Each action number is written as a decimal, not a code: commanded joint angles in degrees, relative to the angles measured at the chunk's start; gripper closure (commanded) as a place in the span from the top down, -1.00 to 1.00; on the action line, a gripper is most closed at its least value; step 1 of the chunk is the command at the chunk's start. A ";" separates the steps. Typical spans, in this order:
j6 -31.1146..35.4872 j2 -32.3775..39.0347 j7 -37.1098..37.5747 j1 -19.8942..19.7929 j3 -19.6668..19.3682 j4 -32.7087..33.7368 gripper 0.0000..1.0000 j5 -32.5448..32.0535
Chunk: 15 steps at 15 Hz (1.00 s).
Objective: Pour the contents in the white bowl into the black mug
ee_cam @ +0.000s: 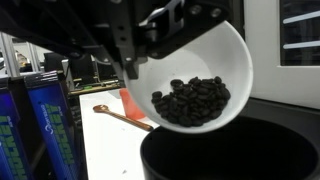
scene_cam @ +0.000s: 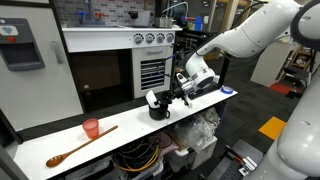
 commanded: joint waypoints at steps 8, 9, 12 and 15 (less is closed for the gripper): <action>-2.04 0.73 -0.63 -0.43 -1.24 1.00 -0.98 -0.60; -2.75 0.74 -1.13 -0.60 -1.43 1.01 -0.98 -0.45; -5.92 1.01 -3.11 -0.99 -2.21 1.08 -0.98 0.37; -8.49 0.90 -4.33 -1.11 -2.87 0.85 -0.98 0.55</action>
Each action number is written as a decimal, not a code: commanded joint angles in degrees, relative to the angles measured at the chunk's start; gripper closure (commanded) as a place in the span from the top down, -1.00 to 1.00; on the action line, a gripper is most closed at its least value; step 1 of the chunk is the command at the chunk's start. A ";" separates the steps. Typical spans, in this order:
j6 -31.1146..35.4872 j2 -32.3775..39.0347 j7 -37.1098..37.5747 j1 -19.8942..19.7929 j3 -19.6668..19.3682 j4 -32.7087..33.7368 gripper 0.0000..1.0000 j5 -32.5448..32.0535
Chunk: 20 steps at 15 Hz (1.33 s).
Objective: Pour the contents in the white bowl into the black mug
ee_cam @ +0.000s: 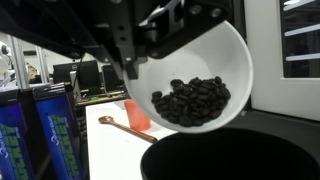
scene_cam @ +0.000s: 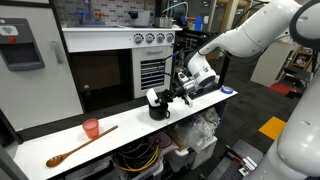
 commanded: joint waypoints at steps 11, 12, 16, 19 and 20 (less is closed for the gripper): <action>-10.35 2.77 -9.81 -1.73 -2.53 -0.03 -0.98 3.30; -11.21 3.25 -10.72 -1.84 -2.72 -0.07 -0.98 3.72; -13.98 5.02 -13.88 -2.18 -3.44 -0.16 -0.98 4.73; -15.49 5.82 -15.48 -2.36 -3.86 -0.17 -0.98 4.63; -16.02 6.00 -16.08 -2.43 -3.96 -0.15 -0.98 4.62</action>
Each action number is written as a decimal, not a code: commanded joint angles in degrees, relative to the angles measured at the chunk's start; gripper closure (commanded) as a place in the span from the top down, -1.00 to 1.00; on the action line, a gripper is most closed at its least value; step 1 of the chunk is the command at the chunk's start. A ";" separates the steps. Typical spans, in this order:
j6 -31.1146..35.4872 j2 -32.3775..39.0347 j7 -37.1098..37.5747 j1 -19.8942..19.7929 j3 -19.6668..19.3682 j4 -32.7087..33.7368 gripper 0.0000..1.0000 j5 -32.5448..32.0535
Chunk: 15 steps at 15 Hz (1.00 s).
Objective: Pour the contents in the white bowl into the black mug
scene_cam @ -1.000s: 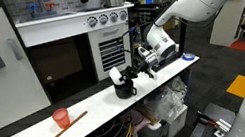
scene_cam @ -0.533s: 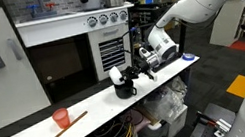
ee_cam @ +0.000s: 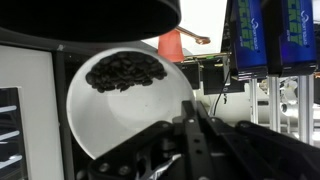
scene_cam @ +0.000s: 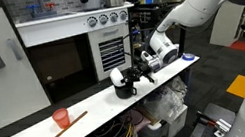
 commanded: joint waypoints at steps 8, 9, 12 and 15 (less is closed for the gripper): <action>-7.05 2.04 -8.57 -2.02 -0.86 -0.23 -0.98 2.59; -7.28 1.64 -8.01 -2.08 -0.95 0.08 -0.98 2.40; -8.25 0.23 -5.45 -2.35 -1.38 1.43 -0.98 1.68; -9.61 0.42 -6.16 -2.59 -1.71 1.93 -0.98 1.94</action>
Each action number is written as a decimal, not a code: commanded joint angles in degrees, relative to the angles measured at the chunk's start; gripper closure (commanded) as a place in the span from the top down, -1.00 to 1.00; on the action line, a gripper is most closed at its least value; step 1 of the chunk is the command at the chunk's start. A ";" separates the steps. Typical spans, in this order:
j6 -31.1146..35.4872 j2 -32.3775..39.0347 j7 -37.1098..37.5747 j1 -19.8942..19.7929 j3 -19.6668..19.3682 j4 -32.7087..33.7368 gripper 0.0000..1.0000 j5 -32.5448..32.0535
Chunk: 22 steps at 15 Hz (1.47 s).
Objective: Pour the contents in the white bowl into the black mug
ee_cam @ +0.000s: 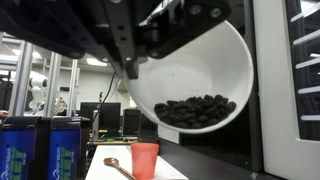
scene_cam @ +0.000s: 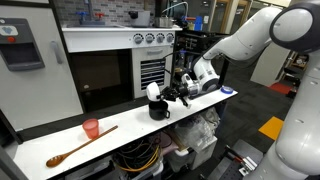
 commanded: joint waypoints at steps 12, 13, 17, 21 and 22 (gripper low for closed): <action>-6.43 0.73 -0.74 -1.55 -0.62 0.20 -0.98 0.49; -6.63 0.72 -0.74 -1.56 -0.64 0.17 -0.98 0.49; -8.59 0.65 -0.75 -1.83 -0.82 -0.16 -0.98 0.34; -10.24 0.41 -0.75 -2.30 -1.33 -0.88 -0.98 0.29; -10.79 0.37 -0.73 -2.49 -1.57 -0.99 -0.98 0.10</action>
